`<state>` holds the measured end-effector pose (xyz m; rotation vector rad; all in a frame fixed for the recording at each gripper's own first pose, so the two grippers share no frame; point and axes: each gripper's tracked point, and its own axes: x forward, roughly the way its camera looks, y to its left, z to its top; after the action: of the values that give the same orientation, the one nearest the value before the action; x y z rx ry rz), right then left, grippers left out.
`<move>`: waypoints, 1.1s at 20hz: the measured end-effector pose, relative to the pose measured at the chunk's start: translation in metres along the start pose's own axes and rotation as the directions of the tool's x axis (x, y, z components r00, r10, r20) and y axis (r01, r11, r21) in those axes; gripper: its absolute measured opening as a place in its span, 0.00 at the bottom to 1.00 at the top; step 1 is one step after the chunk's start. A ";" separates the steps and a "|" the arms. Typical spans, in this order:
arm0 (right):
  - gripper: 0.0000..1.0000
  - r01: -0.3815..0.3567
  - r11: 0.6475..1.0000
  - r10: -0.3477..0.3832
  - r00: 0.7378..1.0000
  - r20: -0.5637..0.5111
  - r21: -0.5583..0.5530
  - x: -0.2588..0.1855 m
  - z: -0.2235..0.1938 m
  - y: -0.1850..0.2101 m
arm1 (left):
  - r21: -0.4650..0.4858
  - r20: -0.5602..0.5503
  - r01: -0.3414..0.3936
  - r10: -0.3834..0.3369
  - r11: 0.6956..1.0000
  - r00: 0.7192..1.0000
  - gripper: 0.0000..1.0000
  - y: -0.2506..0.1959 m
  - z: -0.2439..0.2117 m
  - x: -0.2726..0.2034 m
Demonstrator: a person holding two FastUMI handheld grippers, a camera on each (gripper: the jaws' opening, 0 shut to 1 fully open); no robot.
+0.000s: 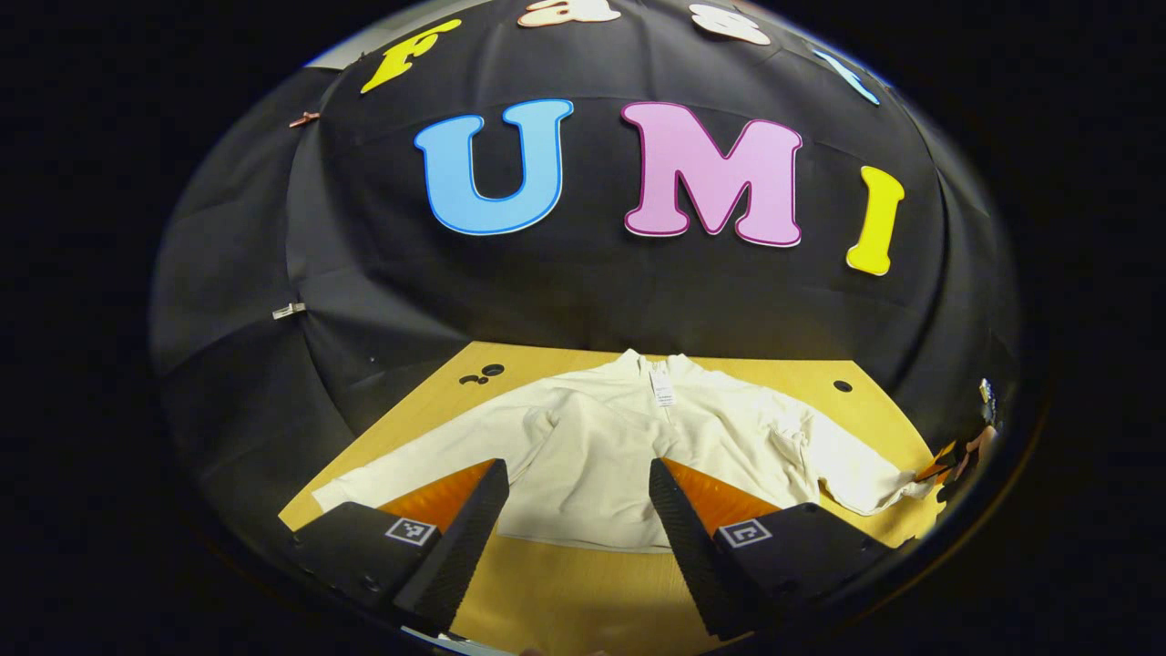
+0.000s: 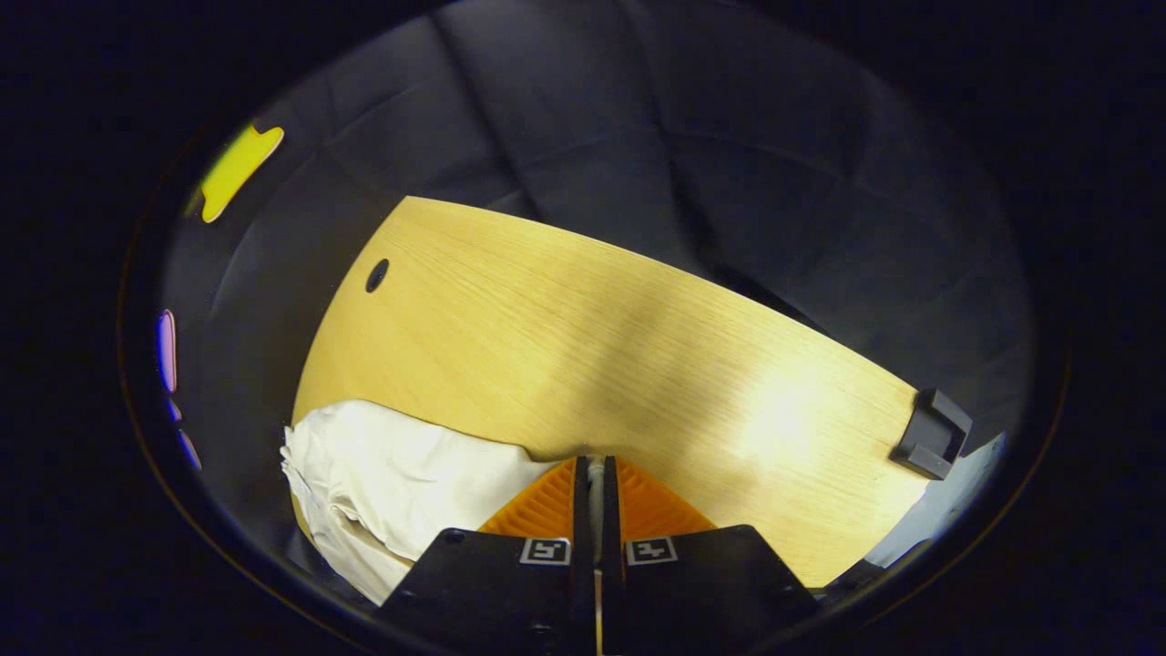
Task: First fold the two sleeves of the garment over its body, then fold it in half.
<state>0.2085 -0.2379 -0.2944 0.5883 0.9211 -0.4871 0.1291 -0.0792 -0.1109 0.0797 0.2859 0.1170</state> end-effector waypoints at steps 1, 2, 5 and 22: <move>0.07 -0.015 1.000 0.015 1.000 0.011 -0.011 -0.005 0.003 0.004 | 0.002 -0.001 0.001 -0.001 1.000 1.000 0.97 0.000 -0.001 0.001; 0.07 -0.022 0.999 0.023 1.000 0.016 -0.026 -0.007 0.006 0.007 | 0.003 -0.001 0.003 -0.003 1.000 1.000 0.97 -0.001 -0.001 0.001; 0.07 -0.060 0.998 0.061 0.998 0.031 -0.024 -0.017 0.017 0.027 | -0.001 0.001 0.003 -0.003 1.000 1.000 0.97 0.000 -0.001 0.001; 0.07 -0.394 0.892 0.409 0.912 0.023 -0.222 -0.082 0.008 0.303 | -0.068 -0.004 -0.115 0.115 0.991 0.993 0.97 0.102 -0.006 -0.012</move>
<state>0.3581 -0.0071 -0.1433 0.5438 0.7470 -0.0319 0.1052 0.0211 -0.1037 0.0288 0.2771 0.2410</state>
